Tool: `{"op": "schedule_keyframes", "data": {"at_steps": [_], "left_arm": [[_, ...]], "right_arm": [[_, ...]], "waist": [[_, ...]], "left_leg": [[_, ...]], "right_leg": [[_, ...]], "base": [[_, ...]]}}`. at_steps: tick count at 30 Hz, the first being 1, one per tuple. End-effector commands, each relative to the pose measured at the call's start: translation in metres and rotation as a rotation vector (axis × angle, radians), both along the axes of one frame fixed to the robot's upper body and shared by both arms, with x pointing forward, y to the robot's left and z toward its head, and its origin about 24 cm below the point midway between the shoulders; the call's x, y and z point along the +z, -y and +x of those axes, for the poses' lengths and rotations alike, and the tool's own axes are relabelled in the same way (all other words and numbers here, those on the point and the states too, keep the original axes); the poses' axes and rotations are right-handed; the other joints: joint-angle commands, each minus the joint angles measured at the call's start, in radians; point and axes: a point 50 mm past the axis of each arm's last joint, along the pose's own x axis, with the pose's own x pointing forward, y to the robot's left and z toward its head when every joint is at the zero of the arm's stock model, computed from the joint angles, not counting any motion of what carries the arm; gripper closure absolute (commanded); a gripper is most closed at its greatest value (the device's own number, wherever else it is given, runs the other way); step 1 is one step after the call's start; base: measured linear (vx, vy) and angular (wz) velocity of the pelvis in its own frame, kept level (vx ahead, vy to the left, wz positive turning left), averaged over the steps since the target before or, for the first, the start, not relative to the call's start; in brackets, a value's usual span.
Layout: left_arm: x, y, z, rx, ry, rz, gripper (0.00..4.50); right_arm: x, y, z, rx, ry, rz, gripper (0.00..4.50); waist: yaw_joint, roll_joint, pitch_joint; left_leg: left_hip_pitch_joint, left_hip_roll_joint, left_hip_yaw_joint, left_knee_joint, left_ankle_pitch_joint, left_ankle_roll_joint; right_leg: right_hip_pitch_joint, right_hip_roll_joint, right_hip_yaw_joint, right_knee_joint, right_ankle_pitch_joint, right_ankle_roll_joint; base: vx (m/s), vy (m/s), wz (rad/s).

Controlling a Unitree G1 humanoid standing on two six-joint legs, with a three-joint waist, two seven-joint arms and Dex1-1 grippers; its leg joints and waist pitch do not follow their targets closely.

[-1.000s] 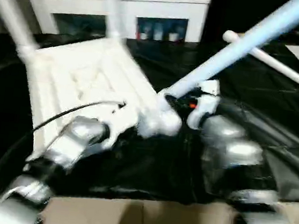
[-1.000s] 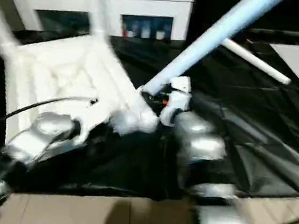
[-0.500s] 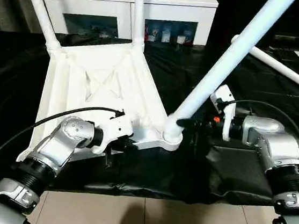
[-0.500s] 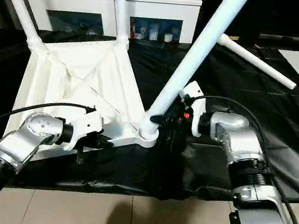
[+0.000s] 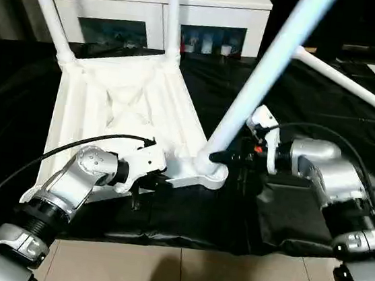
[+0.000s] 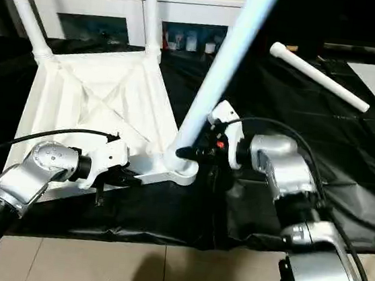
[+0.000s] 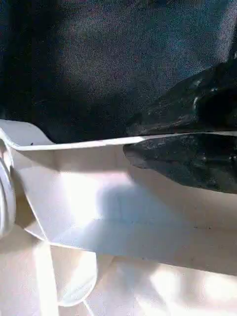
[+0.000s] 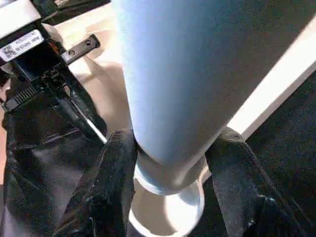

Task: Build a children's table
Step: Rotate leg to tighten

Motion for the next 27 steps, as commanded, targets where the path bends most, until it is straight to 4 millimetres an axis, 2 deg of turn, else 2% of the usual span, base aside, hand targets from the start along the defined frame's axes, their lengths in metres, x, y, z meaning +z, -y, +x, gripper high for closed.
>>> {"op": "schedule_keyframes", "data": {"at_steps": [1, 2, 4, 5, 6, 7, 9, 10, 12, 13, 15, 16, 17, 23, 24, 27], "left_arm": [[0.009, 0.004, 0.001, -0.055, 0.039, 0.012, 4.50], [0.009, 0.004, 0.001, -0.054, 0.039, 0.012, 4.50], [0.009, 0.004, 0.002, -0.053, 0.039, 0.013, 4.50], [0.009, 0.004, 0.002, -0.054, 0.039, 0.014, 4.50], [0.009, 0.004, 0.002, -0.054, 0.039, 0.014, 4.50], [0.009, 0.004, 0.002, -0.056, 0.038, 0.014, 4.50], [0.009, 0.004, 0.003, -0.057, 0.037, 0.013, 4.50], [0.009, 0.004, 0.003, -0.057, 0.037, 0.013, 4.50], [0.010, 0.006, 0.005, -0.063, 0.039, 0.016, 4.50], [0.010, 0.007, 0.006, -0.067, 0.040, 0.018, 4.50], [0.010, 0.007, 0.007, -0.069, 0.039, 0.019, 4.50], [0.011, 0.007, 0.007, -0.069, 0.040, 0.019, 4.50], [0.011, 0.007, 0.007, -0.069, 0.040, 0.019, 4.50], [0.011, 0.005, 0.007, -0.076, 0.038, 0.025, 4.50], [0.011, 0.005, 0.008, -0.075, 0.038, 0.025, 4.50], [0.011, 0.003, 0.008, -0.071, 0.038, 0.027, 4.50]], "right_arm": [[-0.010, 0.011, -0.003, -0.030, -0.049, -0.046, 2.66], [-0.010, 0.015, -0.006, -0.030, -0.059, -0.044, 2.66], [-0.011, 0.017, -0.008, -0.025, -0.067, -0.043, 2.66], [-0.011, 0.019, -0.010, -0.021, -0.077, -0.041, 2.66], [-0.012, 0.020, -0.011, -0.020, -0.083, -0.041, 2.66], [-0.012, 0.021, -0.013, -0.015, -0.090, -0.036, 2.66], [-0.012, 0.023, -0.014, -0.010, -0.096, -0.032, 2.66], [-0.012, 0.023, -0.014, -0.010, -0.096, -0.032, 2.66], [-0.015, 0.024, -0.015, -0.039, -0.098, -0.026, 2.66], [-0.017, 0.023, -0.015, -0.056, -0.096, -0.021, 2.66], [-0.020, 0.021, -0.015, -0.070, -0.097, -0.011, 2.66], [-0.022, 0.019, -0.014, -0.079, -0.102, -0.005, 2.66], [-0.022, 0.019, -0.014, -0.079, -0.102, -0.005, 2.66], [-0.031, 0.018, -0.018, -0.061, -0.094, -0.096, 2.66], [-0.032, 0.018, -0.018, -0.057, -0.093, -0.106, 2.66], [-0.036, 0.020, -0.024, -0.049, -0.105, -0.122, 2.66]], "waist": [[0.000, -0.012, -0.073], [0.000, -0.005, -0.074], [0.001, -0.009, -0.074], [0.000, -0.004, -0.075], [0.000, -0.005, -0.074], [0.001, 0.002, -0.074], [0.000, -0.004, -0.074], [0.000, -0.003, -0.075], [0.001, 0.019, -0.075], [-0.002, 0.010, -0.074], [-0.001, 0.009, -0.074], [0.000, 0.023, -0.074], [-0.005, 0.016, -0.072], [-0.010, 0.017, -0.069], [-0.011, 0.015, -0.069], [-0.010, 0.019, -0.071]], "left_leg": [[0.038, 0.077, -0.029, -0.060, -0.115, 0.094], [0.039, 0.077, -0.029, -0.059, -0.115, 0.093], [0.039, 0.078, -0.029, -0.060, -0.118, 0.093], [0.038, 0.076, -0.030, -0.059, -0.121, 0.094], [0.038, 0.077, -0.030, -0.059, -0.127, 0.093], [0.039, 0.077, -0.031, -0.060, -0.136, 0.087], [0.040, 0.078, -0.031, -0.062, -0.147, 0.081], [0.041, 0.078, -0.030, -0.061, -0.145, 0.080], [0.043, 0.078, -0.033, -0.061, -0.164, 0.064], [0.043, 0.078, -0.033, -0.064, -0.174, 0.057], [0.041, 0.076, -0.033, -0.066, -0.189, 0.051], [0.043, 0.077, -0.035, -0.067, -0.210, 0.040], [0.042, 0.078, -0.035, -0.071, -0.230, 0.030], [0.046, 0.078, -0.036, -0.080, -0.296, -0.011], [0.046, 0.078, -0.036, -0.080, -0.294, -0.011], [0.045, 0.078, -0.037, -0.079, -0.270, -0.003]], "right_leg": [[0.034, -0.070, 0.040, -0.057, 0.131, -0.306], [0.034, -0.069, 0.040, -0.056, 0.132, -0.304], [0.035, -0.069, 0.040, -0.057, 0.139, -0.301], [0.037, -0.070, 0.040, -0.056, 0.141, -0.302], [0.036, -0.069, 0.040, -0.058, 0.136, -0.303], [0.036, -0.071, 0.040, -0.058, 0.126, -0.305], [0.037, -0.069, 0.040, -0.059, 0.124, -0.306], [0.036, -0.069, 0.040, -0.058, 0.128, -0.308], [0.034, -0.068, 0.039, -0.058, 0.131, -0.307], [0.036, -0.067, 0.040, -0.059, 0.139, -0.306], [0.038, -0.069, 0.039, -0.060, 0.134, -0.307], [0.037, -0.072, 0.039, -0.060, 0.112, -0.306], [0.038, -0.069, 0.039, -0.063, 0.100, -0.304], [0.036, -0.070, 0.041, -0.069, 0.030, -0.287], [0.036, -0.071, 0.041, -0.069, 0.035, -0.287], [0.036, -0.070, 0.041, -0.066, 0.083, -0.283]], "base": [[0.000, 0.000, 0.00], [0.000, 0.000, 0.00], [0.000, 0.000, 0.00], [0.000, 0.000, 0.00], [0.000, 0.000, 0.00], [0.000, 0.000, 0.00], [0.000, 0.000, 0.00], [0.000, 0.000, 0.00], [0.000, 0.000, 0.00], [0.000, 0.000, 0.00], [0.000, 0.000, 0.00], [0.000, 0.000, 0.00], [0.000, 0.000, 0.00], [0.000, 0.000, 0.00], [0.000, 0.000, 0.00], [0.000, 0.000, 0.00]]}}
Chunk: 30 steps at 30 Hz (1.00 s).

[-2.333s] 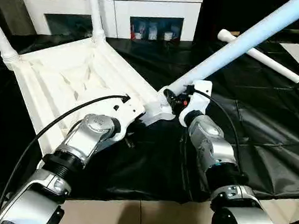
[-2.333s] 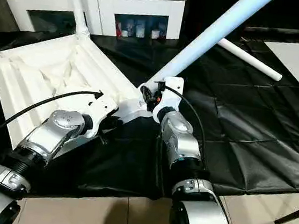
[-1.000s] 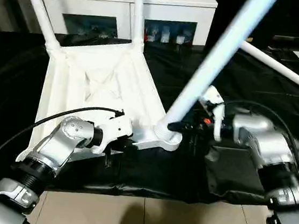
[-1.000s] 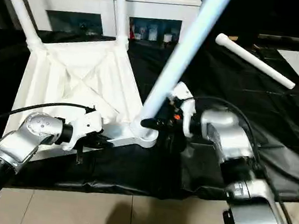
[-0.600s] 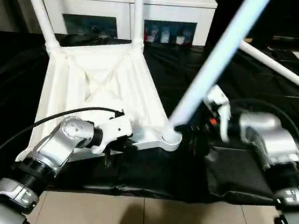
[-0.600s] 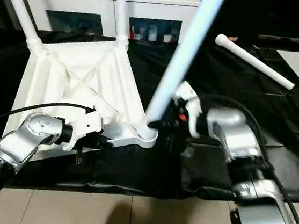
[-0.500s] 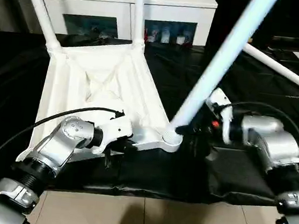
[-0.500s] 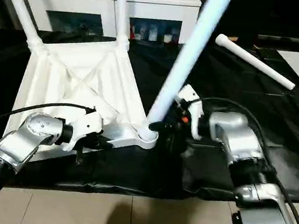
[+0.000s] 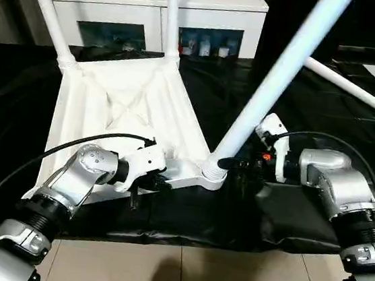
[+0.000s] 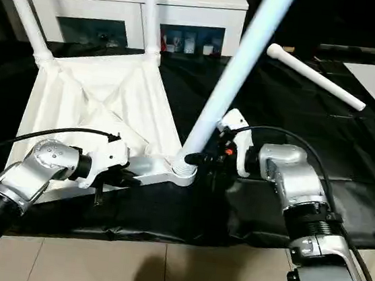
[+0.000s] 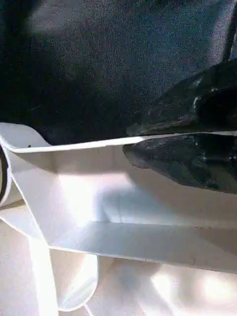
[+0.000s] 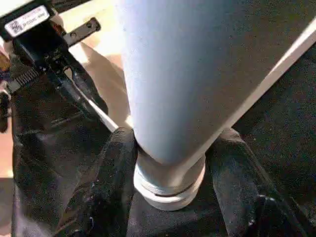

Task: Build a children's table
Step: Rotate leg to tighten

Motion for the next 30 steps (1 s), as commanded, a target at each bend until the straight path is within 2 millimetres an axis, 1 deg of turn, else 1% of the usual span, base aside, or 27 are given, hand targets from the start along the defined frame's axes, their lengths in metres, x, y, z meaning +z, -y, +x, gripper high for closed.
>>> {"op": "schedule_keyframes", "data": {"at_steps": [1, 2, 4, 5, 7, 9, 10, 13, 14, 15, 16, 17, 18, 19, 20, 21, 25, 26, 27, 28, 29, 30], "left_arm": [[0.013, 0.005, 0.005, -0.054, 0.061, 0.010, 4.50], [0.013, 0.005, 0.005, -0.055, 0.060, 0.012, 4.50], [0.012, 0.004, 0.004, -0.058, 0.057, 0.015, 4.50], [0.012, 0.004, 0.005, -0.059, 0.056, 0.016, 4.50], [0.012, 0.004, 0.005, -0.062, 0.055, 0.018, 4.50], [0.012, 0.004, 0.005, -0.065, 0.055, 0.020, 4.50], [0.012, 0.005, 0.006, -0.067, 0.054, 0.020, 4.50], [0.012, 0.005, 0.006, -0.069, 0.054, 0.019, 4.50], [0.013, 0.006, 0.006, -0.073, 0.051, 0.017, 4.50], [0.013, 0.006, 0.006, -0.073, 0.051, 0.017, 4.50], [0.013, 0.007, 0.005, -0.080, 0.045, 0.013, 4.50], [0.012, 0.008, 0.004, -0.084, 0.042, 0.011, 4.50], [0.012, 0.008, 0.004, -0.086, 0.040, 0.010, 4.50], [0.012, 0.008, 0.003, -0.088, 0.039, 0.008, 4.50], [0.012, 0.008, 0.003, -0.088, 0.038, 0.007, 4.50], [0.011, 0.008, 0.002, -0.090, 0.036, 0.006, 4.50], [0.010, 0.009, 0.001, -0.096, 0.025, -0.001, 4.50], [0.010, 0.010, 0.000, -0.097, 0.024, -0.002, 4.50], [0.010, 0.010, 0.000, -0.097, 0.023, -0.002, 4.50], [0.009, 0.010, 0.000, -0.097, 0.022, -0.003, 4.50], [0.009, 0.010, 0.000, -0.097, 0.021, -0.004, 4.50], [0.009, 0.010, -0.001, -0.096, 0.019, -0.005, 4.50]], "right_arm": [[-0.025, 0.007, -0.009, -0.023, -0.094, -0.100, 2.66], [-0.027, 0.008, -0.011, -0.017, -0.097, -0.112, 2.66], [-0.031, 0.006, -0.016, 0.012, -0.100, -0.137, 2.66], [-0.031, 0.005, -0.017, 0.022, -0.099, -0.144, 2.66], [-0.031, 0.001, -0.018, 0.046, -0.098, -0.153, 2.66], [-0.030, -0.003, -0.018, 0.070, -0.098, -0.152, 2.66], [-0.029, -0.009, -0.018, 0.103, -0.101, -0.153, 2.66], [-0.028, -0.013, -0.016, 0.116, -0.097, -0.160, 2.66], [-0.028, -0.015, -0.015, 0.127, -0.097, -0.166, 2.66], [-0.028, -0.015, -0.015, 0.127, -0.097, -0.166, 2.66], [-0.028, -0.017, -0.012, 0.138, -0.100, -0.174, 2.66], [-0.028, -0.018, -0.010, 0.141, -0.104, -0.178, 2.66], [-0.028, -0.018, -0.009, 0.142, -0.106, -0.181, 2.66], [-0.029, -0.018, -0.006, 0.142, -0.107, -0.197, 2.66], [-0.029, -0.019, -0.006, 0.142, -0.108, -0.198, 2.66], [-0.029, -0.019, -0.005, 0.151, -0.117, -0.203, 2.66], [-0.030, -0.022, -0.003, 0.174, -0.141, -0.208, 2.66], [-0.030, -0.023, -0.002, 0.179, -0.138, -0.216, 2.66], [-0.031, -0.023, -0.001, 0.182, -0.134, -0.223, 2.66], [-0.031, -0.025, 0.001, 0.183, -0.132, -0.226, 2.66], [-0.031, -0.026, 0.002, 0.184, -0.131, -0.227, 2.66], [-0.031, -0.027, 0.003, 0.190, -0.126, -0.237, 2.66]], "waist": [[-0.003, 0.008, -0.069], [-0.003, 0.007, -0.070], [0.002, 0.007, -0.070], [0.001, 0.015, -0.068], [0.001, 0.015, -0.069], [0.001, 0.014, -0.068], [0.000, 0.011, -0.068], [-0.001, 0.013, -0.067], [-0.003, 0.002, -0.066], [-0.002, 0.007, -0.068], [-0.004, 0.010, -0.066], [-0.006, -0.003, -0.065], [-0.006, 0.004, -0.064], [-0.008, 0.001, -0.064], [-0.010, 0.003, -0.063], [-0.010, 0.000, -0.063], [-0.013, 0.002, -0.063], [-0.014, 0.000, -0.063], [-0.015, 0.001, -0.063], [-0.016, -0.001, -0.062], [-0.017, 0.000, -0.061], [-0.019, -0.002, -0.059]], "left_leg": [[0.042, 0.077, -0.037, -0.080, -0.272, 0.000], [0.041, 0.075, -0.036, -0.078, -0.265, 0.005], [0.041, 0.077, -0.036, -0.077, -0.253, 0.014], [0.042, 0.076, -0.036, -0.079, -0.268, 0.010], [0.043, 0.076, -0.037, -0.079, -0.287, 0.003], [0.043, 0.077, -0.037, -0.081, -0.301, -0.002], [0.044, 0.076, -0.036, -0.081, -0.302, -0.003], [0.042, 0.077, -0.037, -0.082, -0.306, -0.005], [0.042, 0.077, -0.035, -0.083, -0.308, -0.003], [0.042, 0.077, -0.037, -0.081, -0.302, -0.003], [0.041, 0.077, -0.036, -0.082, -0.308, -0.003], [0.041, 0.077, -0.035, -0.084, -0.311, 0.000], [0.041, 0.077, -0.036, -0.083, -0.312, 0.000], [0.042, 0.077, -0.035, -0.083, -0.320, -0.002], [0.042, 0.078, -0.036, -0.084, -0.324, -0.004], [0.042, 0.078, -0.035, -0.085, -0.326, -0.006], [0.042, 0.078, -0.036, -0.086, -0.332, -0.007], [0.042, 0.078, -0.036, -0.086, -0.330, -0.007], [0.041, 0.077, -0.035, -0.086, -0.330, -0.007], [0.041, 0.078, -0.035, -0.087, -0.334, -0.006], [0.041, 0.078, -0.035, -0.087, -0.339, -0.007], [0.041, 0.077, -0.035, -0.089, -0.357, -0.010]], "right_leg": [[0.034, -0.070, 0.041, -0.067, 0.078, -0.275], [0.034, -0.070, 0.041, -0.066, 0.091, -0.279], [0.035, -0.071, 0.042, -0.067, 0.100, -0.272], [0.033, -0.068, 0.041, -0.070, 0.091, -0.267], [0.033, -0.069, 0.041, -0.069, 0.076, -0.271], [0.033, -0.070, 0.042, -0.071, 0.056, -0.271], [0.032, -0.071, 0.042, -0.071, 0.046, -0.271], [0.031, -0.071, 0.043, -0.071, 0.027, -0.270], [0.031, -0.071, 0.044, -0.074, 0.018, -0.271], [0.032, -0.073, 0.044, -0.070, 0.018, -0.272], [0.029, -0.073, 0.044, -0.072, 0.007, -0.272], [0.030, -0.071, 0.044, -0.075, -0.002, -0.272], [0.029, -0.073, 0.044, -0.074, -0.017, -0.273], [0.027, -0.074, 0.045, -0.076, -0.035, -0.272], [0.027, -0.074, 0.045, -0.076, -0.043, -0.272], [0.027, -0.073, 0.046, -0.077, -0.049, -0.269], [0.026, -0.074, 0.046, -0.077, -0.055, -0.271], [0.026, -0.074, 0.046, -0.077, -0.051, -0.272], [0.026, -0.073, 0.046, -0.077, -0.048, -0.274], [0.025, -0.074, 0.046, -0.078, -0.052, -0.275], [0.025, -0.074, 0.046, -0.077, -0.059, -0.275], [0.025, -0.074, 0.046, -0.080, -0.083, -0.275]], "base": [[0.000, 0.000, 0.00], [0.000, 0.000, 0.00], [0.000, 0.000, 0.00], [0.000, 0.000, 0.00], [0.000, 0.000, 0.00], [0.000, 0.000, 0.00], [0.000, 0.000, 0.00], [0.000, 0.000, 0.00], [0.000, 0.000, 0.00], [0.000, 0.000, 0.00], [0.000, 0.000, 0.00], [0.000, 0.000, 0.00], [0.000, 0.000, 0.00], [0.000, 0.000, 0.00], [0.000, 0.000, 0.00], [0.000, 0.000, 0.00], [0.000, 0.000, 0.00], [0.000, 0.000, 0.00], [0.000, 0.000, 0.00], [0.000, 0.000, 0.00], [0.000, 0.000, 0.00], [0.000, 0.000, 0.00]]}}
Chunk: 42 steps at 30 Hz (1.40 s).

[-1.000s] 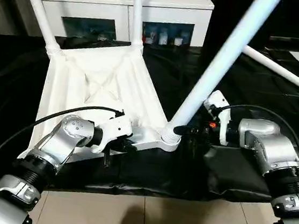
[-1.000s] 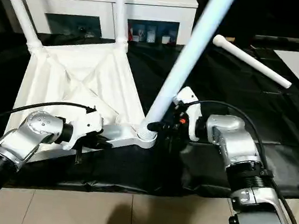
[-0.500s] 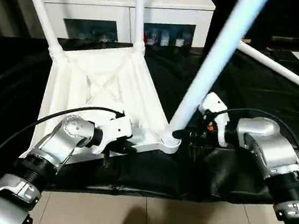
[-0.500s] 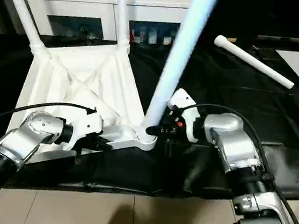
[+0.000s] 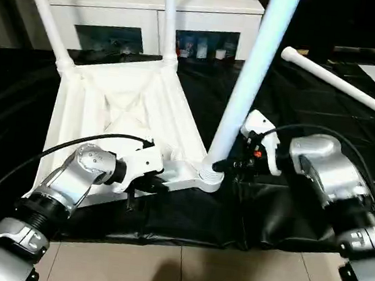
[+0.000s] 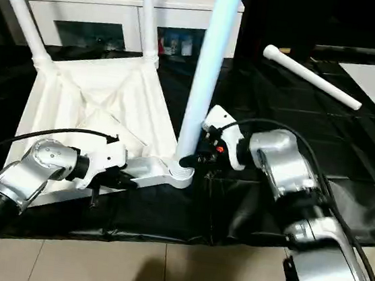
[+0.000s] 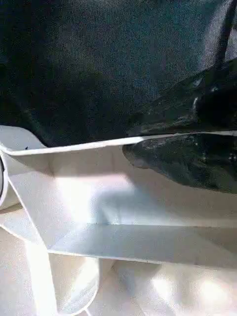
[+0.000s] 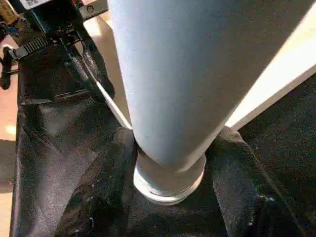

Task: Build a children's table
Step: Rotate leg to tighten

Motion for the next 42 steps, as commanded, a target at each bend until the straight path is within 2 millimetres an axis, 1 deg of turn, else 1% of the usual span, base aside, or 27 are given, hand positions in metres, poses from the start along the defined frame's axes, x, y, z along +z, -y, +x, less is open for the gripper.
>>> {"op": "schedule_keyframes", "data": {"at_steps": [1, 2, 3, 4, 5, 6, 8, 9, 10, 11, 12, 13, 14, 16, 18, 19, 22, 25, 29, 30, 31, 35, 37, 39, 40, 41, 42], "left_arm": [[0.012, 0.016, 0.000, -0.086, 0.045, -0.031, 4.50], [0.011, 0.016, -0.001, -0.085, 0.043, -0.034, 4.50], [0.011, 0.016, -0.001, -0.084, 0.042, -0.035, 4.50], [0.011, 0.016, -0.002, -0.085, 0.041, -0.036, 4.50], [0.011, 0.017, -0.002, -0.085, 0.041, -0.037, 4.50], [0.011, 0.017, -0.002, -0.085, 0.041, -0.037, 4.50], [0.011, 0.017, -0.002, -0.085, 0.040, -0.040, 4.50], [0.011, 0.017, -0.002, -0.085, 0.039, -0.040, 4.50], [0.011, 0.017, -0.002, -0.085, 0.039, -0.041, 4.50], [0.011, 0.017, -0.002, -0.085, 0.040, -0.042, 4.50], [0.011, 0.017, -0.002, -0.085, 0.040, -0.042, 4.50], [0.011, 0.017, -0.003, -0.084, 0.040, -0.042, 4.50], [0.011, 0.017, -0.003, -0.082, 0.041, -0.043, 4.50], [0.011, 0.017, -0.002, -0.072, 0.046, -0.046, 4.50], [0.011, 0.016, -0.002, -0.069, 0.047, -0.046, 4.50], [0.011, 0.016, -0.002, -0.061, 0.045, -0.058, 4.50], [0.012, 0.016, -0.002, -0.052, 0.041, -0.075, 4.50], [0.013, 0.015, -0.001, -0.044, 0.038, -0.082, 4.50], [0.013, 0.013, 0.000, -0.030, 0.040, -0.091, 4.50], [0.013, 0.013, 0.000, -0.030, 0.040, -0.091, 4.50], [0.014, 0.014, 0.001, -0.025, 0.042, -0.099, 4.50], [0.016, 0.016, 0.004, 0.014, 0.041, -0.143, 4.50], [0.016, 0.018, 0.006, 0.052, 0.042, -0.153, 4.50], [0.015, 0.022, 0.011, 0.112, 0.050, -0.150, 4.50], [0.014, 0.024, 0.014, 0.160, 0.054, -0.144, 4.50], [0.013, 0.025, 0.016, 0.188, 0.056, -0.138, 4.50], [0.012, 0.027, 0.021, 0.264, 0.058, -0.146, 4.50]], "right_arm": [[-0.039, -0.008, -0.010, 0.034, -0.105, -0.139, 2.66], [-0.041, -0.009, -0.010, 0.042, -0.096, -0.156, 2.66], [-0.044, -0.011, -0.010, 0.053, -0.092, -0.168, 2.66], [-0.047, -0.014, -0.011, 0.074, -0.088, -0.175, 2.66], [-0.050, -0.016, -0.012, 0.083, -0.088, -0.182, 2.66], [-0.050, -0.016, -0.012, 0.083, -0.088, -0.182, 2.66], [-0.053, -0.019, -0.012, 0.079, -0.080, -0.181, 2.66], [-0.054, -0.020, -0.011, 0.071, -0.074, -0.176, 2.66], [-0.055, -0.021, -0.010, 0.063, -0.070, -0.169, 2.66], [-0.055, -0.022, -0.010, 0.053, -0.070, -0.159, 2.66], [-0.055, -0.022, -0.010, 0.053, -0.070, -0.159, 2.66], [-0.056, -0.022, -0.009, 0.045, -0.075, -0.150, 2.66], [-0.057, -0.022, -0.009, 0.041, -0.079, -0.146, 2.66], [-0.062, -0.017, -0.011, 0.024, -0.092, -0.148, 2.66], [-0.063, -0.016, -0.011, 0.015, -0.094, -0.143, 2.66], [-0.065, -0.015, -0.011, -0.019, -0.101, -0.120, 2.66], [-0.068, -0.014, -0.011, -0.059, -0.106, -0.102, 2.66], [-0.075, -0.013, -0.011, -0.121, -0.100, -0.090, 2.66], [-0.079, -0.016, -0.010, -0.236, -0.085, -0.040, 2.66], [-0.079, -0.016, -0.010, -0.237, -0.085, -0.040, 2.66], [-0.080, -0.017, -0.009, -0.255, -0.081, -0.028, 2.66], [-0.082, -0.025, -0.007, -0.389, -0.059, 0.036, 2.66], [-0.084, -0.029, -0.006, -0.439, -0.048, 0.047, 2.66], [-0.087, -0.034, -0.007, -0.486, -0.033, 0.047, 2.66], [-0.089, -0.037, -0.006, -0.528, -0.016, 0.043, 2.66], [-0.090, -0.039, -0.006, -0.554, -0.006, 0.040, 2.66], [-0.092, -0.042, -0.006, -0.590, -0.008, 0.039, 2.66]], "waist": [[-0.004, -0.007, -0.049], [-0.005, -0.009, -0.048], [-0.008, -0.007, -0.042], [-0.010, -0.006, -0.038], [-0.010, -0.007, -0.038], [-0.009, -0.006, -0.037], [-0.012, -0.008, -0.035], [-0.014, -0.010, -0.033], [-0.016, -0.008, -0.031], [-0.020, -0.014, -0.029], [-0.020, -0.014, -0.029], [-0.024, -0.012, -0.027], [-0.024, -0.014, -0.026], [-0.028, -0.014, -0.022], [-0.030, -0.012, -0.024], [-0.031, -0.009, -0.025], [-0.035, -0.008, -0.025], [-0.041, -0.005, -0.023], [-0.049, -0.003, -0.020], [-0.051, -0.002, -0.019], [-0.058, -0.003, -0.020], [-0.066, 0.003, -0.018], [-0.070, 0.002, -0.020], [-0.070, 0.003, -0.021], [-0.070, 0.004, -0.018], [-0.068, 0.002, -0.018], [-0.068, -0.004, -0.018]], "left_leg": [[0.037, 0.078, -0.037, -0.090, -0.380, -0.017], [0.037, 0.077, -0.037, -0.090, -0.388, -0.021], [0.037, 0.077, -0.040, -0.095, -0.424, -0.031], [0.043, 0.078, -0.042, -0.098, -0.472, -0.048], [0.046, 0.078, -0.044, -0.098, -0.490, -0.056], [0.053, 0.080, -0.045, -0.100, -0.510, -0.067], [0.052, 0.080, -0.047, -0.106, -0.527, -0.077], [0.051, 0.080, -0.048, -0.108, -0.539, -0.078], [0.053, 0.078, -0.050, -0.108, -0.561, -0.082], [0.052, 0.077, -0.052, -0.109, -0.573, -0.083], [0.052, 0.077, -0.052, -0.109, -0.573, -0.083], [0.056, 0.078, -0.055, -0.109, -0.589, -0.086], [0.059, 0.079, -0.055, -0.109, -0.598, -0.088], [0.067, 0.078, -0.056, -0.107, -0.634, -0.092], [0.067, 0.080, -0.057, -0.112, -0.639, -0.095], [0.065, 0.081, -0.057, -0.115, -0.638, -0.098], [0.063, 0.080, -0.056, -0.121, -0.651, -0.105], [0.061, 0.078, -0.059, -0.124, -0.678, -0.113], [0.068, 0.076, -0.063, -0.125, -0.725, -0.119], [0.067, 0.076, -0.064, -0.125, -0.732, -0.121], [0.061, 0.075, -0.069, -0.129, -0.743, -0.124], [0.059, 0.073, -0.070, -0.133, -0.754, -0.128], [0.059, 0.073, -0.071, -0.136, -0.761, -0.131], [0.057, 0.073, -0.070, -0.139, -0.739, -0.131], [0.060, 0.072, -0.067, -0.140, -0.741, -0.133], [0.071, 0.069, -0.063, -0.135, -0.754, -0.131], [0.074, 0.068, -0.064, -0.132, -0.758, -0.128]], "right_leg": [[0.021, -0.076, 0.046, -0.083, -0.120, -0.271], [0.021, -0.076, 0.046, -0.083, -0.137, -0.270], [0.020, -0.077, 0.047, -0.088, -0.198, -0.258], [0.017, -0.081, 0.050, -0.094, -0.271, -0.244], [0.016, -0.081, 0.051, -0.096, -0.296, -0.237], [0.011, -0.082, 0.055, -0.100, -0.319, -0.229], [0.012, -0.077, 0.055, -0.099, -0.305, -0.227], [0.012, -0.078, 0.055, -0.101, -0.319, -0.225], [0.012, -0.081, 0.055, -0.104, -0.355, -0.219], [0.013, -0.083, 0.056, -0.107, -0.393, -0.209], [0.013, -0.083, 0.056, -0.107, -0.393, -0.209], [0.008, -0.084, 0.058, -0.111, -0.435, -0.199], [0.005, -0.083, 0.059, -0.115, -0.446, -0.196], [-0.003, -0.084, 0.061, -0.121, -0.482, -0.192], [-0.001, -0.080, 0.060, -0.119, -0.462, -0.190], [0.000, -0.077, 0.060, -0.115, -0.427, -0.197], [0.002, -0.075, 0.058, -0.112, -0.384, -0.207], [0.002, -0.077, 0.055, -0.115, -0.406, -0.198], [-0.006, -0.079, 0.055, -0.125, -0.473, -0.172], [-0.007, -0.079, 0.055, -0.125, -0.478, -0.168], [-0.001, -0.078, 0.051, -0.124, -0.486, -0.158], [-0.005, -0.076, 0.049, -0.126, -0.470, -0.153], [-0.004, -0.074, 0.047, -0.125, -0.451, -0.152], [-0.002, -0.074, 0.047, -0.125, -0.419, -0.157], [-0.007, -0.073, 0.048, -0.129, -0.423, -0.155], [-0.016, -0.072, 0.049, -0.137, -0.452, -0.148], [-0.018, -0.074, 0.049, -0.141, -0.468, -0.144]], "base": [[0.000, 0.000, 0.00], [0.000, 0.000, 0.00], [0.000, 0.000, 0.00], [0.000, 0.000, 0.00], [0.000, 0.000, 0.00], [0.000, 0.000, 0.00], [0.000, 0.000, 0.00], [0.000, 0.000, 0.00], [0.000, 0.000, 0.00], [0.000, 0.000, 0.00], [0.000, 0.000, 0.00], [0.000, 0.000, 0.00], [0.000, 0.000, 0.00], [0.000, 0.000, 0.00], [0.000, 0.000, 0.00], [0.000, 0.000, 0.00], [0.000, 0.000, 0.00], [0.000, 0.000, 0.00], [0.000, 0.000, 0.00], [0.000, 0.000, 0.00], [0.000, 0.000, 0.00], [0.000, 0.000, 0.00], [-0.001, 0.011, -0.09], [-0.001, 0.022, -0.19], [0.000, 0.000, 0.00], [0.000, 0.000, 0.00], [0.000, 0.000, 0.00]]}}
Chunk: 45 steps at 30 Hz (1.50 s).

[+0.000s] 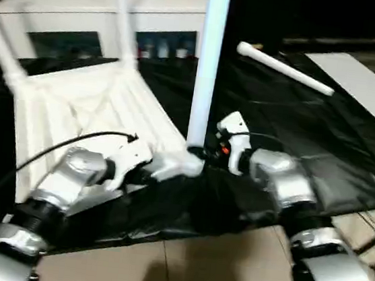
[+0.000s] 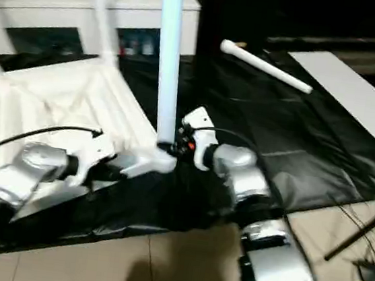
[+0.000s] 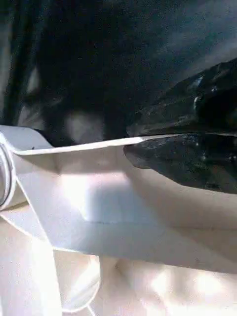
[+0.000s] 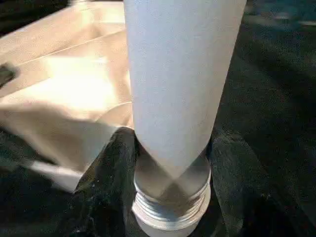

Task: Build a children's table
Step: Rotate leg to tighten

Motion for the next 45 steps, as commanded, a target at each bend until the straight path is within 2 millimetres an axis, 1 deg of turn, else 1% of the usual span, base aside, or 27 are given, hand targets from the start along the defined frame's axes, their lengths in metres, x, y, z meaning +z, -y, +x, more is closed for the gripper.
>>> {"op": "schedule_keyframes", "data": {"at_steps": [1, 2, 3, 6, 7, 8, 10, 11, 13, 15, 16, 18, 21, 23, 25, 27, 29, 30, 33, 34, 35, 37, 38, 40, 42, 43, 45], "left_arm": [[0.019, 0.032, 0.016, 0.068, 0.079, -0.084, 4.50], [0.019, 0.032, 0.017, 0.072, 0.079, -0.085, 4.50], [0.014, 0.040, 0.024, 0.204, 0.073, -0.078, 4.50], [0.011, 0.052, 0.028, 0.247, 0.083, -0.065, 4.50], [0.011, 0.060, 0.030, 0.270, 0.096, -0.058, 4.50], [0.013, 0.063, 0.031, 0.278, 0.103, -0.061, 4.50], [0.017, 0.069, 0.032, 0.288, 0.111, -0.078, 4.50], [0.019, 0.077, 0.029, 0.278, 0.109, -0.103, 4.50], [0.020, 0.079, 0.026, 0.274, 0.107, -0.111, 4.50], [0.021, 0.079, 0.025, 0.281, 0.108, -0.111, 4.50], [0.021, 0.079, 0.025, 0.281, 0.108, -0.111, 4.50], [0.021, 0.077, 0.024, 0.292, 0.102, -0.116, 4.50], [0.022, 0.077, 0.024, 0.297, 0.103, -0.118, 4.50], [0.023, 0.076, 0.024, 0.300, 0.105, -0.117, 4.50], [0.024, 0.073, 0.025, 0.307, 0.110, -0.111, 4.50], [0.024, 0.072, 0.025, 0.309, 0.112, -0.110, 4.50], [0.025, 0.069, 0.026, 0.315, 0.115, -0.108, 4.50], [0.026, 0.069, 0.026, 0.316, 0.117, -0.107, 4.50], [0.027, 0.067, 0.028, 0.313, 0.124, -0.112, 4.50], [0.029, 0.065, 0.029, 0.311, 0.134, -0.120, 4.50], [0.030, 0.065, 0.029, 0.309, 0.140, -0.125, 4.50], [0.032, 0.059, 0.031, 0.293, 0.159, -0.123, 4.50], [0.032, 0.056, 0.031, 0.281, 0.167, -0.118, 4.50], [0.033, 0.055, 0.031, 0.263, 0.177, -0.116, 4.50], [0.033, 0.049, 0.030, 0.227, 0.177, -0.111, 4.50], [0.032, 0.047, 0.029, 0.211, 0.171, -0.108, 4.50], [0.031, 0.043, 0.027, 0.166, 0.171, -0.100, 4.50]], "right_arm": [[-0.052, 0.003, -0.017, -0.164, -0.198, -0.118, 2.66], [-0.052, 0.003, -0.017, -0.167, -0.199, -0.117, 2.66], [-0.055, -0.006, -0.016, -0.281, -0.209, -0.100, 2.66], [-0.056, -0.015, -0.015, -0.388, -0.226, -0.073, 2.66], [-0.055, -0.019, -0.013, -0.480, -0.237, -0.046, 2.66], [-0.054, -0.022, -0.012, -0.504, -0.237, -0.047, 2.66], [-0.052, -0.024, -0.011, -0.536, -0.229, -0.057, 2.66], [-0.051, -0.027, -0.010, -0.556, -0.231, -0.065, 2.66], [-0.052, -0.027, -0.010, -0.575, -0.239, -0.066, 2.66], [-0.051, -0.026, -0.010, -0.589, -0.243, -0.063, 2.66], [-0.051, -0.026, -0.010, -0.589, -0.243, -0.063, 2.66], [-0.048, -0.027, -0.007, -0.627, -0.249, -0.027, 2.66], [-0.043, -0.030, -0.004, -0.639, -0.251, 0.020, 2.66], [-0.039, -0.032, -0.002, -0.637, -0.236, 0.040, 2.66], [-0.029, -0.037, 0.002, -0.595, -0.186, 0.085, 2.66], [-0.027, -0.037, 0.004, -0.591, -0.176, 0.097, 2.66], [-0.020, -0.037, 0.007, -0.582, -0.154, 0.120, 2.31], [-0.016, -0.037, 0.009, -0.575, -0.143, 0.128, 1.94], [-0.005, -0.036, 0.015, -0.556, -0.088, 0.135, 1.86], [-0.001, -0.035, 0.017, -0.549, -0.069, 0.134, 1.62], [0.001, -0.034, 0.018, -0.544, -0.057, 0.134, 1.52], [0.009, -0.028, 0.022, -0.536, -0.017, 0.148, 1.46], [0.012, -0.024, 0.023, -0.529, 0.003, 0.157, 1.31], [0.014, -0.021, 0.024, -0.510, 0.024, 0.160, 1.09], [0.019, -0.014, 0.023, -0.460, 0.065, 0.179, 0.96], [0.019, -0.009, 0.021, -0.436, 0.075, 0.183, 0.87], [0.018, 0.000, 0.016, -0.374, 0.090, 0.162, 0.70]], "waist": [[-0.007, 0.003, -0.028], [-0.010, 0.004, -0.026], [-0.007, 0.004, -0.025], [-0.010, 0.005, -0.023], [-0.013, 0.008, -0.024], [-0.010, 0.007, -0.028], [-0.008, 0.006, -0.030], [-0.004, -0.004, -0.031], [-0.001, 0.002, -0.030], [-0.002, -0.009, -0.032], [0.000, -0.006, -0.033], [0.001, -0.006, -0.036], [0.004, -0.008, -0.042], [0.005, -0.010, -0.043], [0.006, -0.012, -0.044], [0.008, -0.014, -0.047], [0.008, -0.014, -0.048], [0.008, -0.011, -0.049], [0.009, -0.013, -0.054], [0.009, -0.012, -0.057], [0.010, -0.013, -0.063], [0.015, -0.014, -0.076], [0.018, -0.013, -0.079], [0.023, -0.014, -0.084], [0.029, -0.016, -0.084], [0.036, -0.007, -0.082], [0.041, -0.008, -0.078]], "left_leg": [[0.047, 0.069, -0.059, -0.111, -0.767, -0.120], [0.047, 0.068, -0.057, -0.111, -0.772, -0.121], [0.056, 0.066, -0.059, -0.110, -0.787, -0.120], [0.069, 0.063, -0.058, -0.113, -0.808, -0.115], [0.067, 0.063, -0.061, -0.126, -0.825, -0.111], [0.067, 0.064, -0.059, -0.133, -0.823, -0.109], [0.067, 0.063, -0.056, -0.136, -0.805, -0.104], [0.064, 0.062, -0.055, -0.133, -0.767, -0.093], [0.060, 0.064, -0.055, -0.133, -0.746, -0.093], [0.050, 0.064, -0.055, -0.135, -0.720, -0.089], [0.048, 0.064, -0.056, -0.134, -0.706, -0.087], [0.048, 0.065, -0.051, -0.133, -0.663, -0.086], [0.034, 0.065, -0.046, -0.132, -0.565, -0.070], [0.038, 0.065, -0.042, -0.126, -0.544, -0.059], [0.040, 0.064, -0.039, -0.123, -0.550, -0.053], [0.038, 0.066, -0.038, -0.122, -0.524, -0.048], [0.035, 0.067, -0.036, -0.122, -0.500, -0.043], [0.034, 0.067, -0.036, -0.121, -0.491, -0.039], [0.030, 0.067, -0.032, -0.117, -0.437, -0.021], [0.028, 0.067, -0.032, -0.115, -0.415, -0.017], [0.024, 0.065, -0.030, -0.110, -0.356, -0.001], [0.013, 0.060, -0.023, -0.087, -0.168, 0.072], [0.012, 0.059, -0.022, -0.081, -0.121, 0.095], [0.004, 0.057, -0.021, -0.061, -0.006, 0.175], [-0.003, 0.059, -0.020, -0.053, 0.025, 0.213], [0.001, 0.063, -0.020, -0.053, 0.006, 0.221], [0.003, 0.070, -0.020, -0.058, -0.038, 0.202]], "right_leg": [[-0.012, -0.073, 0.043, -0.107, -0.499, -0.134], [-0.013, -0.070, 0.042, -0.107, -0.506, -0.130], [-0.017, -0.068, 0.037, -0.115, -0.530, -0.115], [-0.021, -0.063, 0.028, -0.127, -0.542, -0.095], [-0.007, -0.058, 0.019, -0.127, -0.506, -0.083], [0.001, -0.057, 0.019, -0.126, -0.467, -0.083], [-0.002, -0.061, 0.026, -0.128, -0.438, -0.091], [-0.002, -0.069, 0.030, -0.133, -0.430, -0.100], [-0.003, -0.073, 0.035, -0.133, -0.422, -0.103], [0.003, -0.071, 0.036, -0.130, -0.395, -0.107], [0.005, -0.073, 0.038, -0.127, -0.382, -0.110], [0.003, -0.074, 0.044, -0.123, -0.316, -0.135], [0.017, -0.074, 0.047, -0.111, -0.209, -0.158], [0.013, -0.075, 0.048, -0.113, -0.211, -0.169], [0.011, -0.074, 0.049, -0.119, -0.271, -0.162], [0.013, -0.073, 0.049, -0.117, -0.255, -0.165], [0.014, -0.071, 0.049, -0.114, -0.224, -0.178], [0.016, -0.070, 0.048, -0.111, -0.213, -0.184], [0.020, -0.069, 0.047, -0.108, -0.159, -0.204], [0.023, -0.070, 0.047, -0.105, -0.138, -0.211], [0.029, -0.069, 0.045, -0.097, -0.074, -0.227], [0.036, -0.069, 0.041, -0.074, 0.136, -0.267], [0.037, -0.069, 0.038, -0.069, 0.186, -0.276], [0.033, -0.068, 0.033, -0.054, 0.297, -0.300], [0.033, -0.069, 0.032, -0.048, 0.309, -0.302], [0.028, -0.068, 0.030, -0.053, 0.260, -0.298], [0.029, -0.062, 0.027, -0.058, 0.174, -0.294]], "base": [[0.000, 0.000, 0.00], [0.000, 0.000, 0.00], [0.000, 0.000, 0.00], [0.000, 0.000, 0.00], [0.000, 0.000, 0.00], [0.000, 0.000, 0.00], [0.000, 0.000, 0.00], [0.000, 0.000, 0.00], [0.000, 0.000, 0.00], [0.000, 0.000, 0.00], [0.000, 0.000, 0.00], [0.000, 0.000, 0.00], [0.000, 0.000, 0.00], [0.000, 0.000, 0.00], [0.000, 0.000, 0.00], [0.000, 0.000, 0.00], [0.000, 0.000, 0.00], [0.000, 0.000, 0.00], [0.000, 0.000, 0.00], [0.000, 0.000, 0.00], [0.000, 0.000, 0.00], [0.000, 0.000, 0.00], [0.000, 0.000, 0.00], [0.000, 0.000, 0.00], [0.000, 0.000, 0.00], [0.000, 0.000, 0.00], [0.000, 0.000, 0.00]]}}
